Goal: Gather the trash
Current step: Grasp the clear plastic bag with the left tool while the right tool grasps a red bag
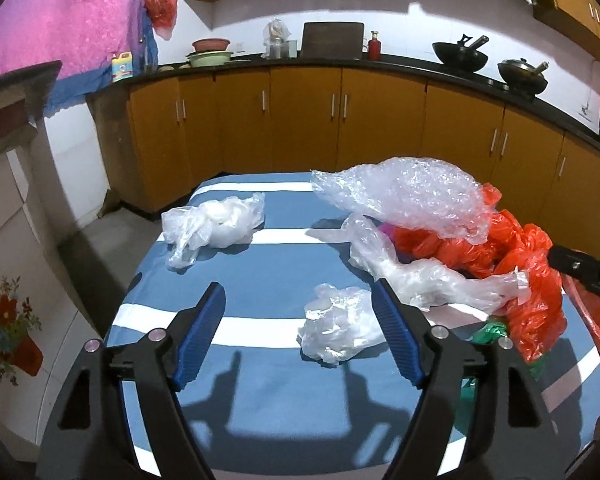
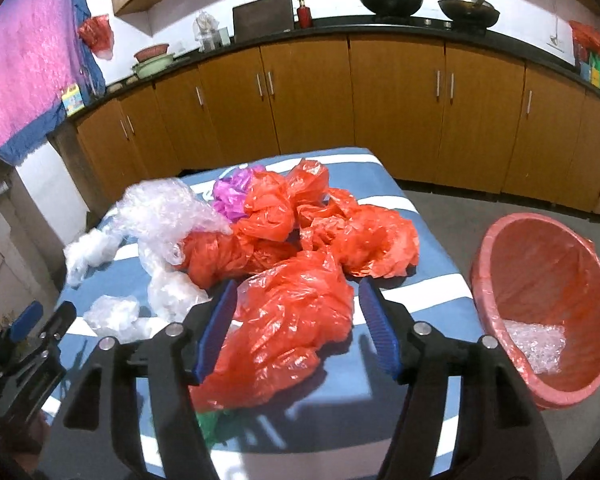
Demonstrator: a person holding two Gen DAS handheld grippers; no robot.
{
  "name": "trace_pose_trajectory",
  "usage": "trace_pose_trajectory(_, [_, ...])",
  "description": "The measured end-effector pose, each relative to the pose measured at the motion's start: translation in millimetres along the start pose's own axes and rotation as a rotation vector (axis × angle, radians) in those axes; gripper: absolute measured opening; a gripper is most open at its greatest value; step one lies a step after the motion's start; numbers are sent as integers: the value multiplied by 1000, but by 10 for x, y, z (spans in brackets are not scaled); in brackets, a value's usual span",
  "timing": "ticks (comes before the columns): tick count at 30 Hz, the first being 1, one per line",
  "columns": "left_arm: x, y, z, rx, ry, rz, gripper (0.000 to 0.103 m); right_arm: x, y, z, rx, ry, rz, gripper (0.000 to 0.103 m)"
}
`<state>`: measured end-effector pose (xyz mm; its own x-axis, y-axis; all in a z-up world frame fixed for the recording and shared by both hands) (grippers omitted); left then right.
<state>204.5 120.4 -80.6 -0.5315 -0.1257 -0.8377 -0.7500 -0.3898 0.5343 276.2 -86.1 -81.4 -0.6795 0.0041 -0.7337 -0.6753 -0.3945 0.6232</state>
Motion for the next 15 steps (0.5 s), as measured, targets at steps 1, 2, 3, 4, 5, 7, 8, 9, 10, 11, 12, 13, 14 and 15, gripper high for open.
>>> trace_pose_trajectory(1, [6, -29, -24, 6, -7, 2, 76, 13, -53, 2, 4, 5, 16, 63])
trace_pose_trajectory(2, [16, -48, -29, 9, -11, 4, 76, 37, -93, -10, 11, 9, 28, 62])
trace_pose_trajectory(3, [15, -78, -56, 12, -18, 8, 76, 54, -116, -19, 16, 11, 37, 62])
trace_pose_trajectory(4, [39, -91, -64, 13, -22, 10, 76, 77, -143, -33, 19, 9, 47, 61])
trace_pose_trajectory(5, [43, -116, -75, 14, -26, 14, 76, 104, -165, -59, 20, 3, 58, 54])
trace_pose_trajectory(7, [61, -174, -95, 15, -34, 24, 76, 155, -196, -106, 17, -10, 77, 43])
trace_pose_trajectory(8, [65, -205, -100, 14, -36, 32, 76, 172, -211, -121, 16, -12, 83, 36])
trace_pose_trajectory(9, [72, -236, -99, 13, -36, 41, 76, 186, -214, -135, 16, -11, 87, 31])
trace_pose_trajectory(10, [78, -254, -98, 13, -36, 46, 76, 199, -213, -145, 16, -8, 90, 29])
trace_pose_trajectory(11, [84, -281, -95, 12, -35, 56, 76, 212, -205, -152, 16, -2, 88, 25])
trace_pose_trajectory(12, [91, -308, -89, 13, -33, 66, 76, 226, -195, -152, 19, 3, 84, 22])
trace_pose_trajectory(13, [97, -324, -84, 15, -31, 74, 76, 235, -175, -159, 22, 7, 76, 21])
trace_pose_trajectory(14, [101, -346, -77, 17, -28, 81, 76, 240, -160, -159, 21, 9, 72, 19])
trace_pose_trajectory(15, [105, -370, -73, 19, -26, 91, 76, 244, -144, -161, 21, 10, 67, 17])
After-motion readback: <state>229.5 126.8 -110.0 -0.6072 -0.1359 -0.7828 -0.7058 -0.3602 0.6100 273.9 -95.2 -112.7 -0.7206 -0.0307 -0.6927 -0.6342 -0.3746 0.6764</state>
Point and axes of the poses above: each gripper's, at about its wrist camera, not at the fingertips, and y roughly against the way its jaws point, z to its left, x to its underside, the point moved 2 cm from there along -y, roughly the way its jaws point, and after that the axes turned 13 degrees about -x, right-handed, at the moved point
